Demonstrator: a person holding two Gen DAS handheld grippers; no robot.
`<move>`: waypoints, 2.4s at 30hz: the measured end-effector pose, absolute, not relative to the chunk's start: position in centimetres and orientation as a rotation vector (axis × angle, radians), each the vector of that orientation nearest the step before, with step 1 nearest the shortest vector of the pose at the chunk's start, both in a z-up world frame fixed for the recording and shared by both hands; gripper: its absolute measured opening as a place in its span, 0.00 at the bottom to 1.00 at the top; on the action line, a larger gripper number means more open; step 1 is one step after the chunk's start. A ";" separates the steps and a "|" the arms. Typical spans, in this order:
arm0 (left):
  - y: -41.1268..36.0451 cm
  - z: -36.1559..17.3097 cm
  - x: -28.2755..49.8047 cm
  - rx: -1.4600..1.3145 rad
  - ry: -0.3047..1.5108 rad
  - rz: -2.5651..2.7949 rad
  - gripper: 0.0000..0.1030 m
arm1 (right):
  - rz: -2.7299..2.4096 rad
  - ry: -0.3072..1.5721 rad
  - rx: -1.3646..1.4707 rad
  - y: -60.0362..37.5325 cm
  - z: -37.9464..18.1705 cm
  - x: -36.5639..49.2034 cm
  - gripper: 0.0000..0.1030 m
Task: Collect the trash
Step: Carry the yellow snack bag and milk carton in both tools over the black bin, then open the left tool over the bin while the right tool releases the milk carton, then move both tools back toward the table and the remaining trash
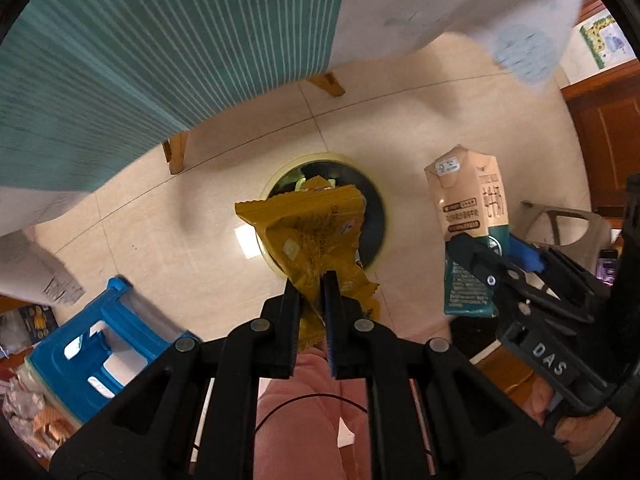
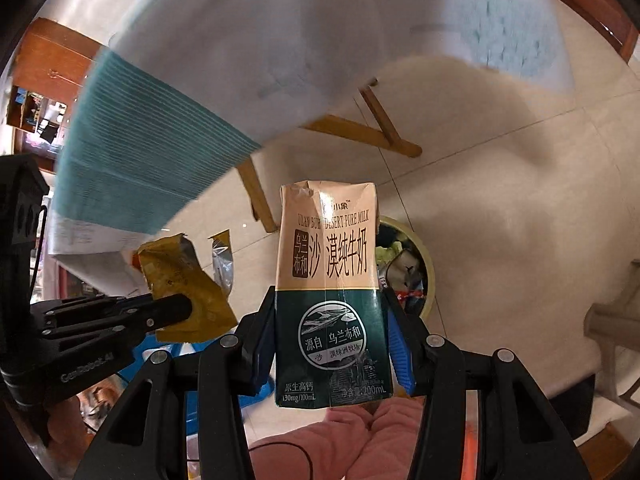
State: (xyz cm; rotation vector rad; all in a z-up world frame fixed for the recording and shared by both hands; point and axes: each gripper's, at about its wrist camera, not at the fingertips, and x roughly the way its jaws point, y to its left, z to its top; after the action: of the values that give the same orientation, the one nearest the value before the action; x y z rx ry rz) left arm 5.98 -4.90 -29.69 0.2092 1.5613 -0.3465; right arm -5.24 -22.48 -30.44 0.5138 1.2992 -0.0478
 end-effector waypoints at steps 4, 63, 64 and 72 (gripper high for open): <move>-5.6 -34.7 6.7 0.231 1.568 -0.367 0.08 | -0.073 1.307 0.518 -22.4 -35.2 -4.7 0.47; 0.7 -14.8 1.7 0.227 1.340 -0.329 0.68 | -0.068 1.268 0.479 -18.1 -22.3 -7.2 0.78; 1.0 -13.5 1.5 0.221 1.327 -0.337 0.68 | -0.067 1.258 0.479 -18.0 -21.0 -7.5 0.78; 2.6 -2.3 1.9 0.177 1.168 -0.405 0.68 | -0.069 1.132 0.451 -16.3 -8.1 -9.3 0.78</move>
State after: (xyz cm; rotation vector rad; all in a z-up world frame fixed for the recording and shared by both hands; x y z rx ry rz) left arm 1.89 2.58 -2.30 0.1768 1.1683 -0.4046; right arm -9.33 -16.32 -8.12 0.4507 1.1321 -0.0694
